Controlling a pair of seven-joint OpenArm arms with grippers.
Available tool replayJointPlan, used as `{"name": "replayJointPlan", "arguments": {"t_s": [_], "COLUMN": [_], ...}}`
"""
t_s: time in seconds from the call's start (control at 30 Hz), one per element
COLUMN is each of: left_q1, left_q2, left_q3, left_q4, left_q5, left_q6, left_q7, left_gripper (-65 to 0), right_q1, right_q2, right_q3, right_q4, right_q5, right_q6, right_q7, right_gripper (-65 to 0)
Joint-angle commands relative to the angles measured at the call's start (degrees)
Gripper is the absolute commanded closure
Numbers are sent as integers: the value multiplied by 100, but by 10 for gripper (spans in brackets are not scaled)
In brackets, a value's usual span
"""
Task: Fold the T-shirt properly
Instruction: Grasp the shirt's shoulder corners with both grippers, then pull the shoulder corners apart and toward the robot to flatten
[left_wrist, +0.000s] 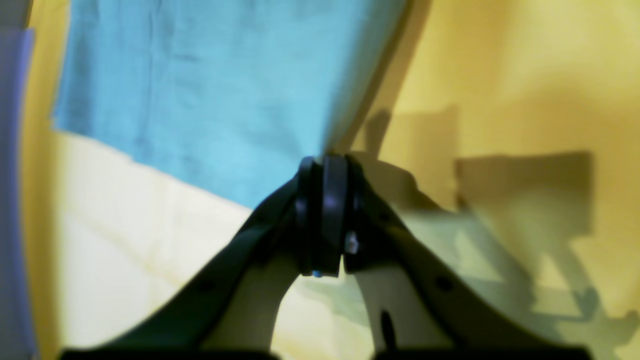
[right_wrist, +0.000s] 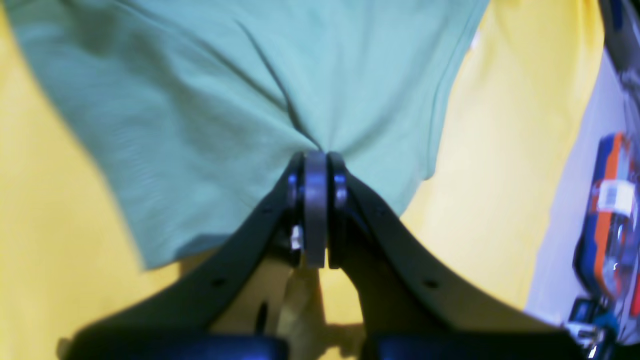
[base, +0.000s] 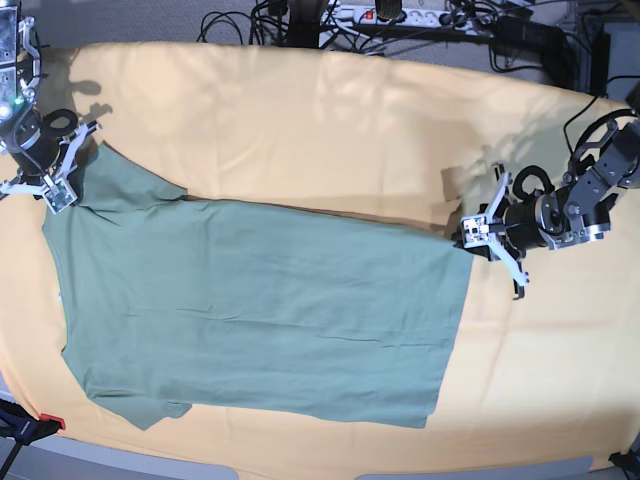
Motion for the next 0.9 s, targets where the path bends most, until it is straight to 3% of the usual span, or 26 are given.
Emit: {"name": "replayJointPlan", "arguments": {"t_s": [0.0, 0.1, 0.2, 0.6, 0.87], "left_q1": [-129, -125, -125, 136, 396], "left_q2": [-127, -186, -363, -1163, -1384], "left_q3": [-66, -66, -66, -66, -66], "left_q4": [96, 243, 468, 1300, 1401], "left_q5": [-72, -120, -264, -431, -308], "left_q6": [-114, -719, -1034, -1083, -1083], "left_q7": [-116, -118, -116, -114, -116], "left_gripper": [0, 0, 0, 0, 0], "right_q1": [-50, -339, -573, -1333, -2153], "right_q2": [170, 293, 317, 754, 776], "right_q3": [83, 83, 85, 269, 763], "right_q4": [195, 422, 490, 1025, 1580], "right_q5": [20, 20, 9, 20, 17], "right_q6": [15, 7, 2, 2, 50], "right_q7": [83, 59, -35, -540, -557], "right_gripper": [0, 0, 0, 0, 0]}}
